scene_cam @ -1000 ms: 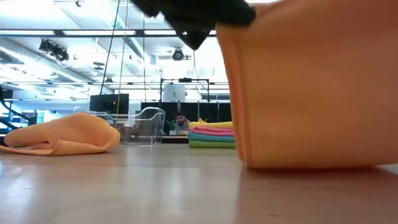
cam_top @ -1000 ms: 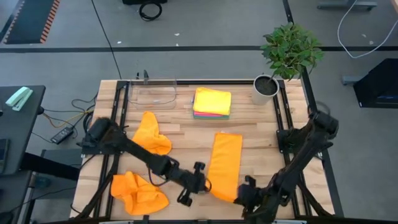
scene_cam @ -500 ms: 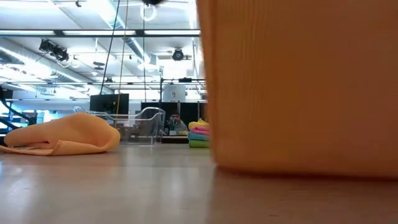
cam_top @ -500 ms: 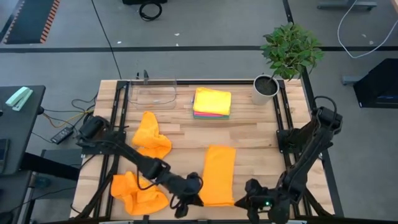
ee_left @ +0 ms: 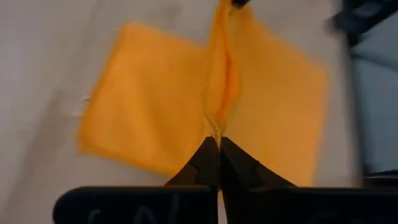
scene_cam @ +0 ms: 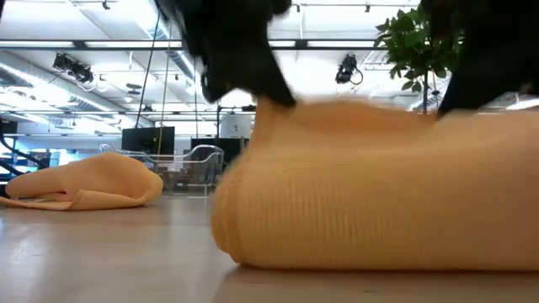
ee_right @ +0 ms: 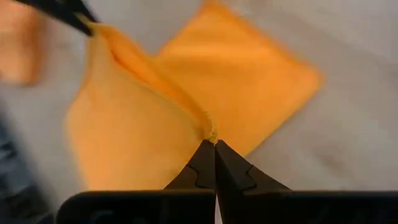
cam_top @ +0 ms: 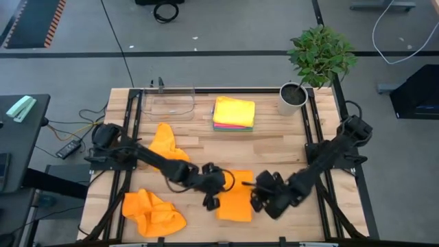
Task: Fold microfiber towels
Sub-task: Fold the middle orange towel
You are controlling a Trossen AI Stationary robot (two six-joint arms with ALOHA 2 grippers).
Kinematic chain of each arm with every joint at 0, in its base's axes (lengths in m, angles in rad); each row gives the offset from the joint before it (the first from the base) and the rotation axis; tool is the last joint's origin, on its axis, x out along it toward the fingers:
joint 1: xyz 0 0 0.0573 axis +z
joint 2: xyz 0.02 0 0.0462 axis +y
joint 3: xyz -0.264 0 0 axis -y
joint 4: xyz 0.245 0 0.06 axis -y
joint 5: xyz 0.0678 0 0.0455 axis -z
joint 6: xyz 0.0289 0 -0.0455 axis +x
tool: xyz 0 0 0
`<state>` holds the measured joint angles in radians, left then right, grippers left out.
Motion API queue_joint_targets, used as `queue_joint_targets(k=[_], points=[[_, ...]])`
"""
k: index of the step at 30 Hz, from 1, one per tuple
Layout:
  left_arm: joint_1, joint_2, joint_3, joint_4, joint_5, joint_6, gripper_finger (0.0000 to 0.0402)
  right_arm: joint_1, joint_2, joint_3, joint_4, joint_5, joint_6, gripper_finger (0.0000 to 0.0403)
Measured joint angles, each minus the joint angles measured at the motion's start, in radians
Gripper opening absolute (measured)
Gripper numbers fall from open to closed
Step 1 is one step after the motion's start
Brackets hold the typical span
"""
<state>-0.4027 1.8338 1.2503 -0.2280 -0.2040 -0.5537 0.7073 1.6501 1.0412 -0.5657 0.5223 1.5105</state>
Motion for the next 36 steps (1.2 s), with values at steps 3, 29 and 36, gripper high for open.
queue_joint_targets(k=[3, 29, 36], points=[[0.05, 0.032, 0.0, 0.001, -0.001, 0.05, 0.0008, -0.054, 0.0, -0.05, 0.003, -0.008, -0.023, 0.0002], [0.218, 0.1, 0.0, 0.013, 0.036, 0.145, 0.0139, -0.231, -0.002, -0.174, 0.08, -0.019, -0.102, 0.0075], [0.233, 0.068, 0.0, 0.024, 0.025, 0.101, 0.013, -0.264, -0.09, -0.174, 0.023, -0.004, -0.103, 0.0141]])
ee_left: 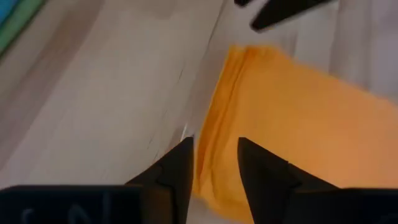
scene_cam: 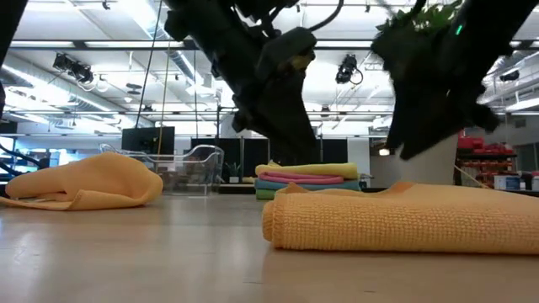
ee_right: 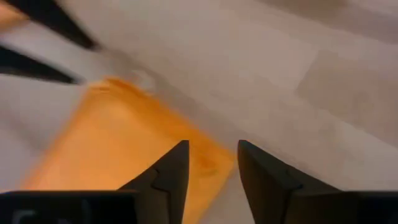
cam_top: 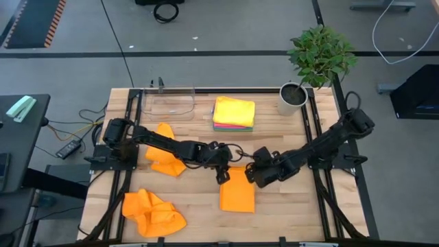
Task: Fold microfiber towels
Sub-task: Fold the middle orange towel
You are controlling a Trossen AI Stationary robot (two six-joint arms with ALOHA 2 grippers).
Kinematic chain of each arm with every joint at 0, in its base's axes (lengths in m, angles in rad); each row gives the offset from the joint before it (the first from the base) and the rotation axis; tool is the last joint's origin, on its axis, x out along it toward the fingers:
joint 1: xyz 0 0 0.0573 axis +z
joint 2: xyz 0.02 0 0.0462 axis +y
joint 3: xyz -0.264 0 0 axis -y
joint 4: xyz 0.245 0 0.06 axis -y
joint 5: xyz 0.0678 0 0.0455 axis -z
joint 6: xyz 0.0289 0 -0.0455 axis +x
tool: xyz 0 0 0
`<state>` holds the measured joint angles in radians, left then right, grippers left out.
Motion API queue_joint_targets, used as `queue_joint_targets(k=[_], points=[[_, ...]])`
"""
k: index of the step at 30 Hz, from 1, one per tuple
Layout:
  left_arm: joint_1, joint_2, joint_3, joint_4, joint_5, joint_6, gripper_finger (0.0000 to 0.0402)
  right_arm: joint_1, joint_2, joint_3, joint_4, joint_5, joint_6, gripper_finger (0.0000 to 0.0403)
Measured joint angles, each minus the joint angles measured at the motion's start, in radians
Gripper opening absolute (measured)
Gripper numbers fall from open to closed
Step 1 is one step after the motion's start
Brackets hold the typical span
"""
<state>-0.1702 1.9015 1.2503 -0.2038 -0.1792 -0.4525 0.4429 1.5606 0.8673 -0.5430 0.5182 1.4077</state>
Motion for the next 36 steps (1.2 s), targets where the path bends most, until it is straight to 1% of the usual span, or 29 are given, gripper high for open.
queue_joint_targets(k=[2, 4, 5, 6, 8, 9, 10, 13, 15, 17, 19, 23, 26, 28, 30, 31, 33, 36], points=[[-0.006, 0.005, 0.001, 0.004, 0.016, 0.008, 0.011, 0.039, -0.035, 0.0, 0.035, 0.004, 0.029, 0.0148], [-0.01, 0.018, 0.0, 0.01, 0.06, 0.023, 0.0081, 0.1, -0.046, 0.001, 0.11, 0.018, 0.079, 0.0137], [-0.013, 0.032, -0.001, 0.021, 0.08, 0.026, 0.0065, 0.129, -0.042, 0.001, 0.149, 0.028, 0.096, 0.0121], [-0.013, 0.043, 0.0, 0.045, 0.101, 0.029, 0.0046, 0.158, -0.031, 0.002, 0.19, 0.037, 0.111, 0.0097], [-0.011, 0.058, -0.002, 0.05, 0.124, 0.058, 0.0014, 0.203, 0.013, 0.002, 0.258, 0.05, 0.14, 0.0037], [-0.009, 0.07, 0.001, 0.086, 0.127, 0.07, 0.001, 0.222, 0.041, 0.002, 0.291, 0.051, 0.152, 0.0019], [-0.003, 0.078, 0.002, 0.092, 0.126, 0.076, 0.001, 0.239, 0.069, 0.002, 0.315, 0.05, 0.177, 0.0013], [0.015, 0.106, 0.0, 0.071, 0.126, 0.075, 0.0013, 0.27, 0.155, 0.002, 0.383, 0.034, 0.264, 0.0006], [0.026, 0.126, 0.0, 0.073, 0.142, 0.074, 0.0008, 0.277, 0.201, 0.0, 0.394, 0.016, 0.29, 0.0004], [0.032, 0.137, -0.001, 0.06, 0.177, 0.071, 0.0006, 0.281, 0.225, 0.0, 0.369, -0.014, 0.295, 0.0003], [0.031, 0.146, 0.001, 0.057, 0.2, 0.062, 0.001, 0.271, 0.23, 0.001, 0.339, -0.041, 0.273, 0.0003], [-0.004, 0.148, 0.002, 0.043, 0.265, 0.009, 0.0007, 0.213, 0.199, 0.001, 0.208, -0.098, 0.15, 0.0002], [-0.061, 0.14, 0.0, 0.049, 0.327, -0.07, 0.0006, 0.132, 0.16, 0.001, 0.11, -0.105, -0.001, 0.0002], [-0.102, 0.127, -0.001, 0.061, 0.37, -0.117, 0.0012, 0.063, 0.123, 0.001, 0.081, -0.102, -0.129, 0.0002], [-0.135, 0.11, 0.01, 0.071, 0.399, -0.127, 0.0016, -0.003, 0.07, 0.0, 0.067, -0.102, -0.24, 0.0002], [-0.15, 0.098, 0.016, 0.06, 0.395, -0.127, 0.0016, -0.032, 0.039, 0.0, 0.067, -0.102, -0.277, 0.0003], [-0.161, 0.066, 0.025, 0.018, 0.342, -0.128, 0.0009, -0.075, -0.031, 0.001, 0.051, -0.104, -0.312, 0.0006], [-0.157, 0.0, 0.029, -0.065, 0.189, -0.142, 0.0007, -0.091, -0.137, 0.001, -0.001, -0.109, -0.307, 0.001]])
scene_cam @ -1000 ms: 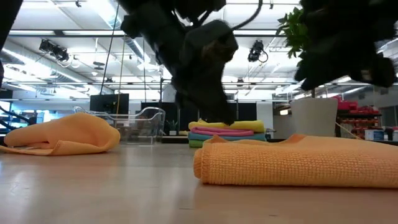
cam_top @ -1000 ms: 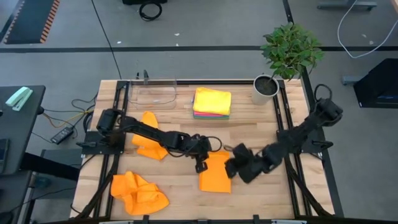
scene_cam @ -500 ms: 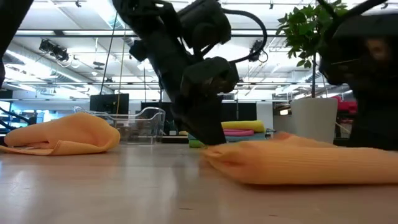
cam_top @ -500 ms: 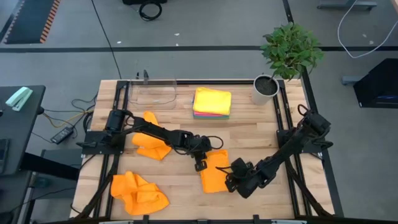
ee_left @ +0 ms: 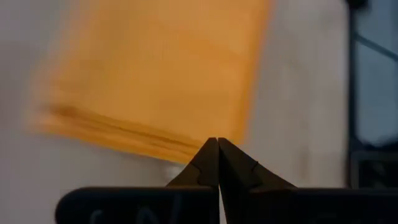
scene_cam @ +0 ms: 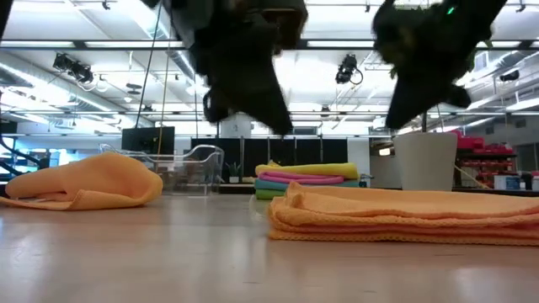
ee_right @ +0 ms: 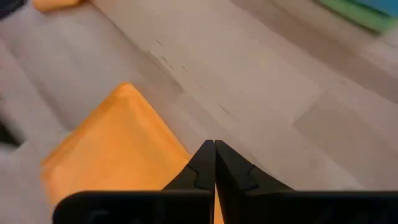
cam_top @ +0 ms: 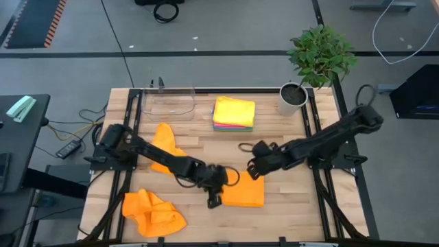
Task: Fold microfiber towels
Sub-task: Fold the middle orange towel
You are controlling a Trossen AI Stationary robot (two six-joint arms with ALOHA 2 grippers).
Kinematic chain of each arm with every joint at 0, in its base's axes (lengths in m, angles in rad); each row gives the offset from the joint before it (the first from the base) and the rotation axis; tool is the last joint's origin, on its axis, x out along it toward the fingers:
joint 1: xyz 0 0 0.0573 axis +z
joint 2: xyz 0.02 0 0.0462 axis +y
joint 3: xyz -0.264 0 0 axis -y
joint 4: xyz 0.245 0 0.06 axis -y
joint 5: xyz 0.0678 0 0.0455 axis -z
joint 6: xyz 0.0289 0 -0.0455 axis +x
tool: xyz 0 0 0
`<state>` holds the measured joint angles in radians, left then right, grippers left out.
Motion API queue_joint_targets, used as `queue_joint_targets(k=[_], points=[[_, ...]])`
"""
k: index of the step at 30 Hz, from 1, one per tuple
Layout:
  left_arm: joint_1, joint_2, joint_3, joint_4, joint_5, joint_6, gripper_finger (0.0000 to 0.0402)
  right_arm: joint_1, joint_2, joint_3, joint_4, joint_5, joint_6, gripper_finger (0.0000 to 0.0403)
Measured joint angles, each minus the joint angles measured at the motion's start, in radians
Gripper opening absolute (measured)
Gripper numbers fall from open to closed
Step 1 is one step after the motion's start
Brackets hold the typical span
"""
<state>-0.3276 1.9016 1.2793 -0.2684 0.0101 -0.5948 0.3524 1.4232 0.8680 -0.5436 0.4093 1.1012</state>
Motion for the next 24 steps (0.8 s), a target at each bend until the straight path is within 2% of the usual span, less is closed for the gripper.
queue_joint_targets(k=[3, 8, 10, 14, 19, 24], points=[[0.014, -0.058, -0.001, -0.058, -0.123, -0.057, 0.0022, 0.038, -0.089, 0.0, -0.078, -0.002, 0.083, 0.0011], [0.037, -0.098, -0.006, -0.126, -0.164, -0.098, 0.0058, 0.165, -0.165, 0.001, -0.123, 0.012, 0.198, 0.0012], [0.051, -0.099, -0.006, -0.12, -0.156, -0.077, 0.0073, 0.2, -0.17, 0.001, -0.15, 0.015, 0.242, 0.0012], [0.118, -0.07, -0.003, -0.092, 0.001, -0.079, 0.0117, 0.21, -0.168, -0.062, -0.155, -0.033, 0.384, 0.0013], [0.175, -0.03, -0.011, -0.103, 0.028, -0.147, 0.0191, 0.216, -0.173, -0.255, 0.131, -0.069, 0.486, 0.0043], [0.177, -0.018, -0.091, -0.003, 0.034, -0.218, 0.0261, 0.215, -0.163, -0.425, 0.454, -0.075, 0.542, 0.0126]])
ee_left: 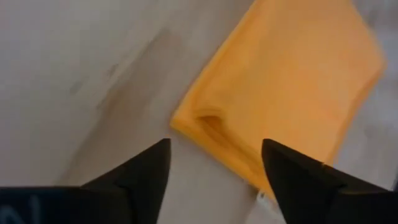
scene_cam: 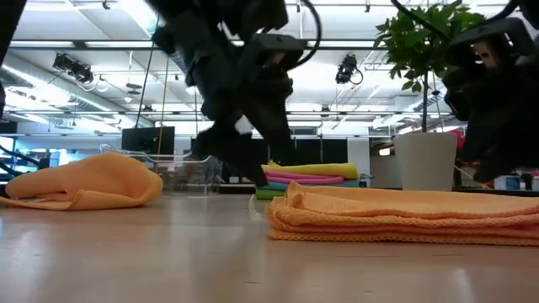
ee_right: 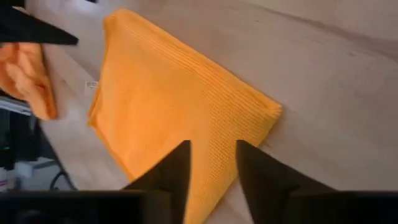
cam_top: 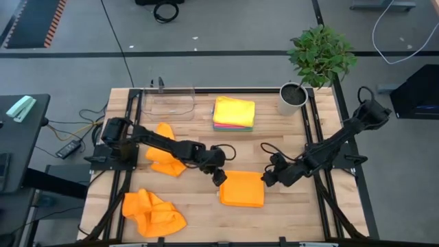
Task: Fold microfiber towels
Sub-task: Fold the middle orange towel
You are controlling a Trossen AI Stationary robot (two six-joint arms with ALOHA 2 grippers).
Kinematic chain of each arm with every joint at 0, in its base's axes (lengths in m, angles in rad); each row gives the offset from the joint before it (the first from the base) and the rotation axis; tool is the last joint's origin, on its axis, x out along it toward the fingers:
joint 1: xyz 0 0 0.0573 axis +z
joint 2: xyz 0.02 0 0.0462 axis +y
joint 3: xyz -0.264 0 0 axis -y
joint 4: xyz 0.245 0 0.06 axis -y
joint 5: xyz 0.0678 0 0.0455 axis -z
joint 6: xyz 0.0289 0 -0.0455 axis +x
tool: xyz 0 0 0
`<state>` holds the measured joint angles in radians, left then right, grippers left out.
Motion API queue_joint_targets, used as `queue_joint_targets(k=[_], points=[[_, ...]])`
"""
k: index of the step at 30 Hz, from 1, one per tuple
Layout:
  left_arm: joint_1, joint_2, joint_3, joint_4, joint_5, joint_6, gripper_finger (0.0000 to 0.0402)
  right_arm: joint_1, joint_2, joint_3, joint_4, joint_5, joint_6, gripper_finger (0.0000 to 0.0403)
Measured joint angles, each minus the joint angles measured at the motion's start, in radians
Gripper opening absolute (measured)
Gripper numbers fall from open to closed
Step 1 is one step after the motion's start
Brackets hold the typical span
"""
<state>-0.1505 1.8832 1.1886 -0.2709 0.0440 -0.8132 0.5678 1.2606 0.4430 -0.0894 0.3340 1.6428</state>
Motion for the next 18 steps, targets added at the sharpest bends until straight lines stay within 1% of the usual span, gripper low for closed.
queue_joint_targets(k=[2, 4, 6, 8, 12, 15, 18], points=[[0.0, 0.0, -0.063, 0.112, 0.007, -0.045, 0.0282, 0.0, 0.0, -0.03, 0.054, -0.003, 0.001, 0.0163], [0.003, 0.0, -0.128, 0.191, 0.0, -0.075, 0.0297, 0.0, 0.001, -0.04, 0.047, -0.004, 0.014, 0.0195], [0.004, 0.001, -0.177, 0.268, -0.022, -0.121, 0.0306, 0.0, 0.008, -0.042, 0.028, -0.003, 0.017, 0.022], [0.003, -0.001, -0.214, 0.342, -0.052, -0.15, 0.031, 0.0, 0.009, -0.042, 0.015, -0.003, 0.024, 0.0237], [-0.005, 0.006, -0.266, 0.485, -0.068, -0.172, 0.0307, -0.003, 0.023, -0.042, 0.014, 0.0, 0.026, 0.025], [-0.011, 0.025, -0.264, 0.506, -0.085, -0.184, 0.0298, -0.003, 0.05, -0.043, 0.01, 0.007, 0.035, 0.0249], [-0.018, 0.062, -0.243, 0.518, -0.093, -0.196, 0.0291, -0.013, 0.09, -0.042, 0.044, 0.012, 0.04, 0.0248]])
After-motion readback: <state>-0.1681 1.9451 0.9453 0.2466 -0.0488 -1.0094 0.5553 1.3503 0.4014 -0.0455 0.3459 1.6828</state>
